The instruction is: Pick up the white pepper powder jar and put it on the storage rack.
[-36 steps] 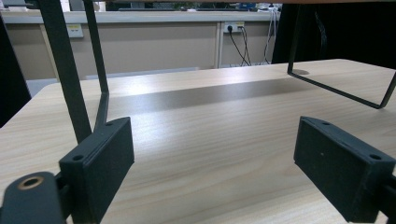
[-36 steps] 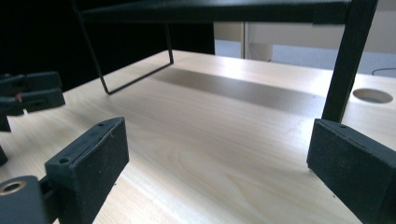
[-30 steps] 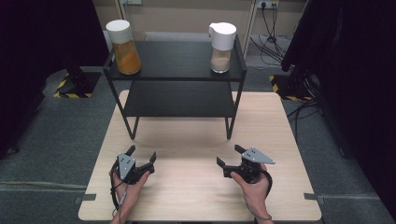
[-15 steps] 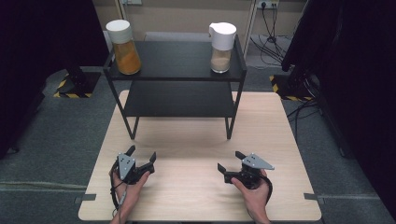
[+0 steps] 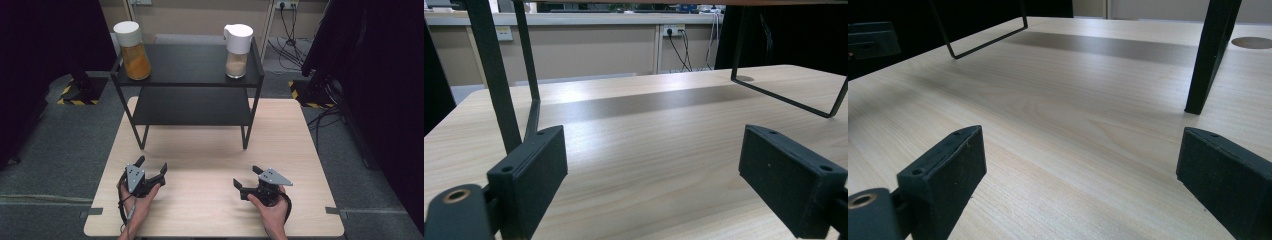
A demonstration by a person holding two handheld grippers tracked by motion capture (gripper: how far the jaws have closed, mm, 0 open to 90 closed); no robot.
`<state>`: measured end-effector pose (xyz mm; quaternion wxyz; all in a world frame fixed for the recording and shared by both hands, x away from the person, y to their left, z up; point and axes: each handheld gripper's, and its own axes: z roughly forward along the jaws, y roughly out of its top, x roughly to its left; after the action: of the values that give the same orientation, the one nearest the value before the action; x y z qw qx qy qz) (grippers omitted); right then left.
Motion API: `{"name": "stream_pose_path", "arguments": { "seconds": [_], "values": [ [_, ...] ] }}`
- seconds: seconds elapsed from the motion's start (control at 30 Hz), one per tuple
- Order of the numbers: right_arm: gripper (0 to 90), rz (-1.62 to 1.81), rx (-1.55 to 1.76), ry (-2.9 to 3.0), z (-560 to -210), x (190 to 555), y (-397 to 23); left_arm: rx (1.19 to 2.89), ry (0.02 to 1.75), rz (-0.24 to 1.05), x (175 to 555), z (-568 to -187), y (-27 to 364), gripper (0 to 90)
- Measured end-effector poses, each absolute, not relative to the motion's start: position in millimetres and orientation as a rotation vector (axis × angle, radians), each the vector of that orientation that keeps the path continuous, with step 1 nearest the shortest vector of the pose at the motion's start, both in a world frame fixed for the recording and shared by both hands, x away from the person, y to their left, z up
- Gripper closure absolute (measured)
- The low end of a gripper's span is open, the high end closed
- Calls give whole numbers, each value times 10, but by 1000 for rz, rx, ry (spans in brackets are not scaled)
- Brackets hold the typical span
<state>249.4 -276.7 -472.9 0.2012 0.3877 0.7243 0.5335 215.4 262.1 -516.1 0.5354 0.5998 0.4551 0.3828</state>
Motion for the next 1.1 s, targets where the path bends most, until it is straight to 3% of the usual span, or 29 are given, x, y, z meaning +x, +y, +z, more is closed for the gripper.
{"name": "stream_pose_path", "arguments": {
  "seconds": [1.1],
  "values": [
    [52,1489,1102,2027,-4741,2494,-2786,1428,1083,909,2155,-5162,2626,113]
  ]
}}
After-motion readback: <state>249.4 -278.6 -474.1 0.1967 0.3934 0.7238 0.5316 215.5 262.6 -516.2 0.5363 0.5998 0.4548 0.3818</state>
